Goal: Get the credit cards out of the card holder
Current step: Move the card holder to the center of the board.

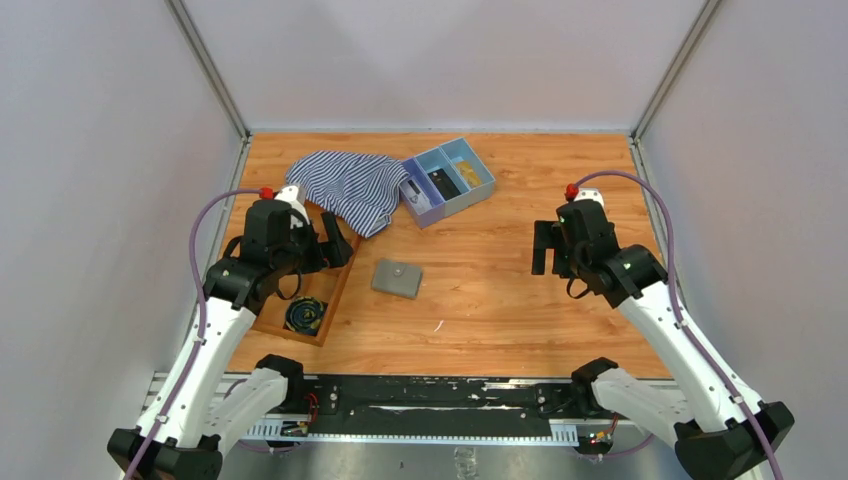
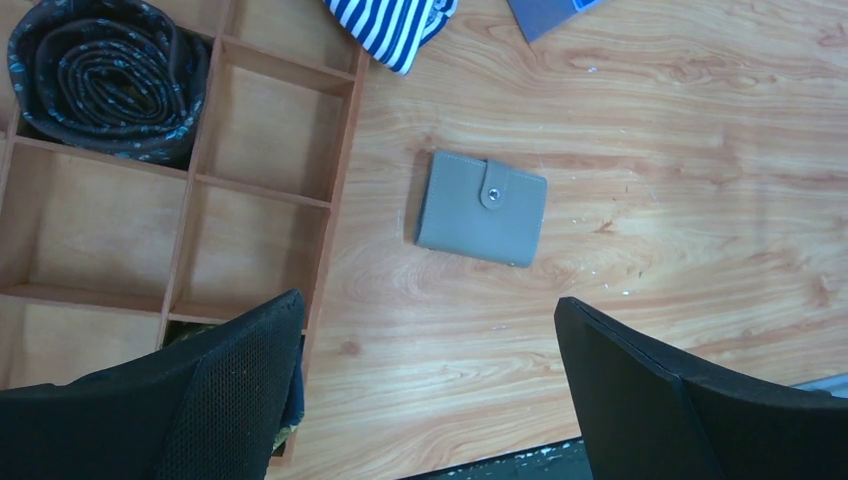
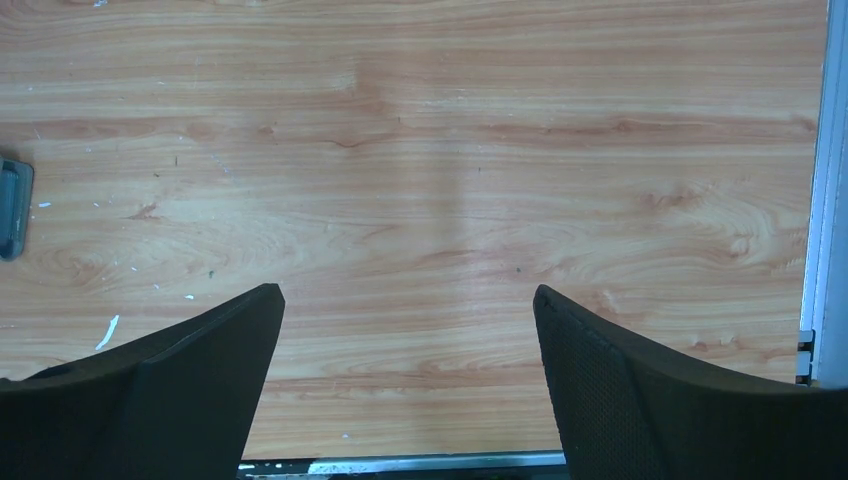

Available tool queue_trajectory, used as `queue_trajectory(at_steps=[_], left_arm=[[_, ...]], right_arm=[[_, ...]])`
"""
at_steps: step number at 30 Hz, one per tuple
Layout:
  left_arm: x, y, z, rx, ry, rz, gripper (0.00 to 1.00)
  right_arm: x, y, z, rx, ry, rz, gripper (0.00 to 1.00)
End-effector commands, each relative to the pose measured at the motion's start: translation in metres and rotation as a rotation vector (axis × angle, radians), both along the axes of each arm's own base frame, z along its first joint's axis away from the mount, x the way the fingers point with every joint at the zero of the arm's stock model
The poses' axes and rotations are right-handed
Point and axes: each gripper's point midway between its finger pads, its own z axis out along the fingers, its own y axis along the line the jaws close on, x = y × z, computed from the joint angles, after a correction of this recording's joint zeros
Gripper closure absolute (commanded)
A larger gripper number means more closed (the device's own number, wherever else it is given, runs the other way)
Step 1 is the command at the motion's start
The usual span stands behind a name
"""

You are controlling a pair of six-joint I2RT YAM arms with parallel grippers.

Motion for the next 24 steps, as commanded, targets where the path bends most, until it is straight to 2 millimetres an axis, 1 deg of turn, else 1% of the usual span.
queue_trajectory(at_steps=[1,3,7,9,10,11,13,14,15,16,17,19,21,24], left_arm=[[-0.005,-0.01,0.002,-0.02,0.011,-0.075,0.0],[-0.008,-0.016,0.0,-0.041,0.026,-0.104,0.0],[-0.013,-0.021,-0.008,-0.069,0.055,-0.119,0.0],[-0.018,-0.025,-0.012,-0.07,0.065,-0.126,0.0],[-0.02,-0.025,-0.014,-0.061,0.063,-0.12,0.0],[-0.025,-0.031,-0.017,-0.054,0.069,-0.132,0.0],[-0.032,-0.037,-0.026,-0.035,0.081,-0.121,0.0],[-0.037,-0.042,-0.034,-0.032,0.1,-0.117,0.0],[-0.043,-0.052,-0.043,-0.042,0.121,-0.127,0.0],[-0.05,-0.065,-0.051,-0.075,0.147,-0.139,0.0],[-0.055,-0.073,-0.06,-0.079,0.155,-0.142,0.0],[-0.064,-0.085,-0.073,-0.083,0.165,-0.144,0.0],[-0.068,-0.087,-0.079,-0.082,0.17,-0.12,0.0],[-0.067,-0.085,-0.075,-0.114,0.162,-0.064,0.01]], right_arm=[[-0.005,0.001,-0.006,0.0,0.01,0.006,0.0],[-0.006,0.001,-0.005,0.006,0.006,0.007,0.0],[-0.006,0.006,-0.007,0.029,-0.001,0.023,0.0],[-0.005,0.013,-0.008,0.059,-0.003,0.054,0.0],[-0.005,0.02,-0.01,0.083,-0.004,0.081,0.0],[-0.005,0.028,-0.013,0.113,-0.005,0.115,0.01],[-0.001,0.048,-0.016,0.192,-0.023,0.179,0.03],[0.001,0.058,-0.018,0.236,-0.026,0.197,0.03],[0.006,0.067,-0.02,0.281,-0.033,0.194,0.03],[0.009,0.08,-0.021,0.334,-0.031,0.209,0.03],[0.012,0.095,-0.023,0.373,-0.025,0.236,0.03],[0.019,0.122,-0.026,0.38,-0.008,0.291,0.03],[0.023,0.15,-0.03,0.344,0.021,0.366,0.03],[0.029,0.19,-0.042,0.292,0.088,0.476,0.04]])
